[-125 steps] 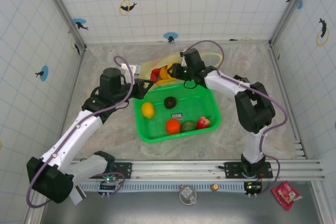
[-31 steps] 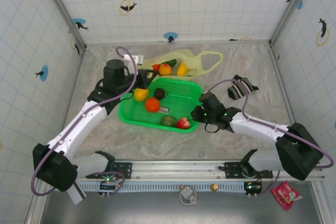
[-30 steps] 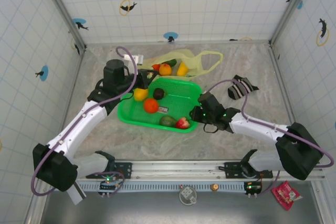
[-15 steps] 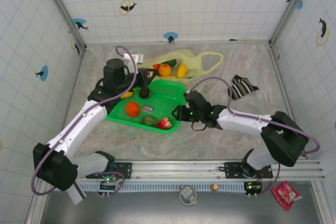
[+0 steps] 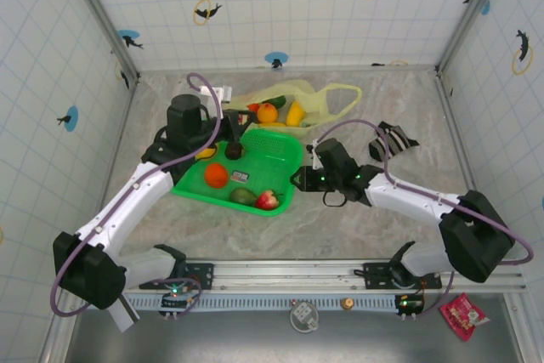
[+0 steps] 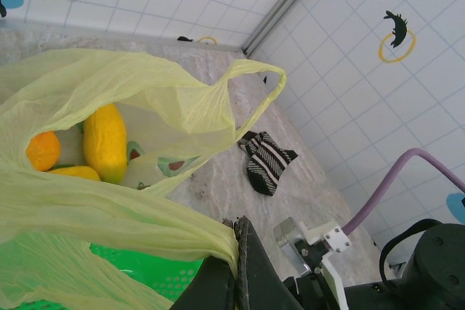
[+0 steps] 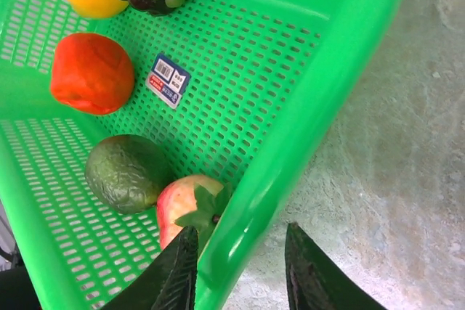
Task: Place the fake fruits into the plastic bag and tie a complex knot
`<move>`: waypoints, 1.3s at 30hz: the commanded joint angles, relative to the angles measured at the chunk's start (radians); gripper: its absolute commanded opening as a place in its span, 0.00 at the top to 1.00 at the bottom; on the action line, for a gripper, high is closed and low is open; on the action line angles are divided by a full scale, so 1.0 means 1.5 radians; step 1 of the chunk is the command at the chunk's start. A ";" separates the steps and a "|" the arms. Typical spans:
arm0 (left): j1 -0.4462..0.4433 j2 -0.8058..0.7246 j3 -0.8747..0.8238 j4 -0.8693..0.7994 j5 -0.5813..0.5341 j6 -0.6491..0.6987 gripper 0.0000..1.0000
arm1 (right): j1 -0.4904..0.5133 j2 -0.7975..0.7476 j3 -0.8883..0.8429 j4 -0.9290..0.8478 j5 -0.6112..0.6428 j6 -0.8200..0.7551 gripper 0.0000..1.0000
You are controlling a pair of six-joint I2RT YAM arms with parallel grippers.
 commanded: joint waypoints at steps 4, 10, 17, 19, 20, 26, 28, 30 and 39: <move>0.005 -0.004 0.027 -0.001 0.015 -0.006 1.00 | 0.021 0.063 0.006 0.046 -0.047 0.014 0.80; 0.004 0.005 0.033 0.000 0.021 -0.007 1.00 | 0.091 0.166 0.077 0.160 -0.014 0.127 0.83; 0.005 0.010 0.043 -0.007 0.012 0.000 1.00 | 0.157 0.310 0.198 0.281 0.038 0.299 0.88; 0.005 0.009 0.043 -0.007 0.011 0.000 1.00 | 0.162 0.332 0.214 0.305 0.065 0.334 0.92; 0.005 0.008 0.042 -0.007 0.010 0.000 1.00 | 0.163 0.342 0.223 0.315 0.080 0.355 0.92; 0.005 0.004 0.039 0.000 0.003 -0.002 1.00 | 0.184 0.404 0.288 0.324 0.160 0.418 0.98; 0.005 0.005 0.040 0.000 0.001 -0.003 1.00 | 0.195 0.428 0.321 0.314 0.182 0.420 0.98; 0.004 0.003 0.043 -0.001 -0.002 -0.003 1.00 | 0.209 0.451 0.355 0.303 0.210 0.425 0.97; 0.005 0.005 0.057 -0.009 -0.003 -0.005 1.00 | 0.209 0.546 0.446 0.412 0.082 0.394 0.62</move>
